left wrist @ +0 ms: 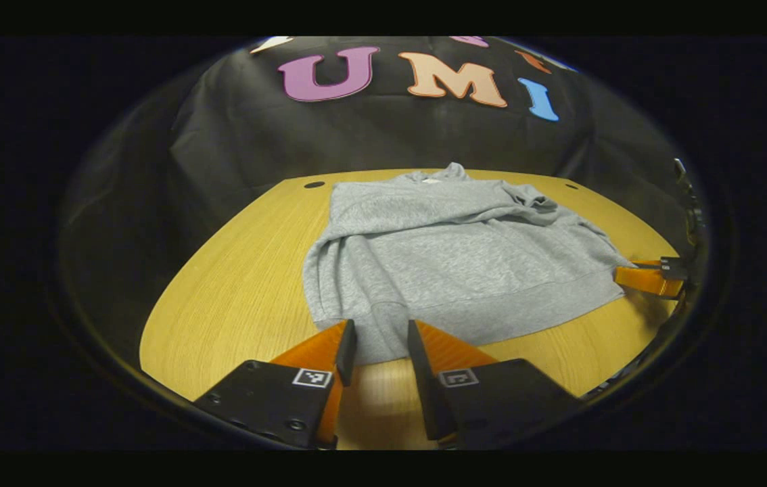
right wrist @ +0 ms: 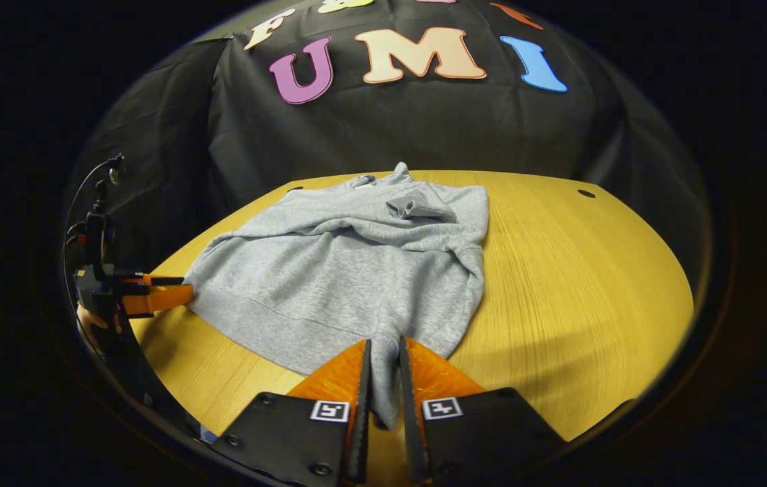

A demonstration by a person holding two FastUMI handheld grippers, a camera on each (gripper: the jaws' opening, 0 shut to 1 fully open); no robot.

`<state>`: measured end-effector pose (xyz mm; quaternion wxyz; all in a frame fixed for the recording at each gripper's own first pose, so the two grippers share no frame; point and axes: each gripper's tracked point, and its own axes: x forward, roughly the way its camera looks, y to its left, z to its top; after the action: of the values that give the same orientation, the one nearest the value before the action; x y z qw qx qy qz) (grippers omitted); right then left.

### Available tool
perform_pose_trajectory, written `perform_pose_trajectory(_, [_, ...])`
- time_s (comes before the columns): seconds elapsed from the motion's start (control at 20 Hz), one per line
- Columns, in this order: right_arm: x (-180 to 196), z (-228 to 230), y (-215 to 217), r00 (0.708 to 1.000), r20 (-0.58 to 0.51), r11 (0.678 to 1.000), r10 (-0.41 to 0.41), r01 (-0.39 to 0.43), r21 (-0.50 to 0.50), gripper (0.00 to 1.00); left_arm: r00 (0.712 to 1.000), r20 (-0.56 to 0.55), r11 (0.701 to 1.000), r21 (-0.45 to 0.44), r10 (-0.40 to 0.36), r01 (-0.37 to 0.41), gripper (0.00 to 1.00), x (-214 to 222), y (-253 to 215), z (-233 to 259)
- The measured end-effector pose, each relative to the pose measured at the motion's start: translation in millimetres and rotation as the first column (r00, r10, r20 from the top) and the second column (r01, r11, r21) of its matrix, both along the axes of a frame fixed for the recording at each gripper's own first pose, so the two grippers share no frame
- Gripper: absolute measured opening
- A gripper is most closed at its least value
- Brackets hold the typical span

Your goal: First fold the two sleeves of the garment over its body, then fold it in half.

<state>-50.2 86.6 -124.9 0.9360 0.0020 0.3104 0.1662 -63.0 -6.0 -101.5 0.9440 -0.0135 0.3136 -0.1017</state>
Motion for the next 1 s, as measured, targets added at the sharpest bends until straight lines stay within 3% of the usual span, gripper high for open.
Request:
perform_pose_trajectory(0.05, [0, -1, 0, 1.0, 0.003, 1.0, 0.004, -0.004, -0.002, 0.18, 1.0, -0.008, 1.0, -0.012, 0.009, -0.009, 0.29, -1, -1, 1])
perform_pose_trajectory(0.1, [1, -2, 1, 1.0, -0.002, 1.0, 0.002, -0.002, 0.008, 0.18, 1.0, 0.0, 1.0, -0.019, 0.009, -0.009, 0.16, 0, -1, 2])
perform_pose_trajectory(0.15, [1, -1, 1, 1.0, -0.003, 1.0, 0.002, -0.002, 0.013, 0.11, 1.0, 0.003, 1.0, -0.025, 0.011, -0.011, 0.12, 2, -1, 1])
perform_pose_trajectory(0.45, [1, 4, 1, 1.0, -0.005, 0.999, -0.008, 0.008, 0.034, 0.11, 0.999, 0.026, 0.997, -0.073, 0.027, -0.025, 0.0, 3, -2, 10])
perform_pose_trajectory(1.0, [16, 40, 9, 0.998, 0.058, 0.995, -0.009, 0.003, 0.097, 0.11, 0.996, 0.069, 0.987, -0.151, 0.055, -0.045, 0.0, 11, -4, 30])
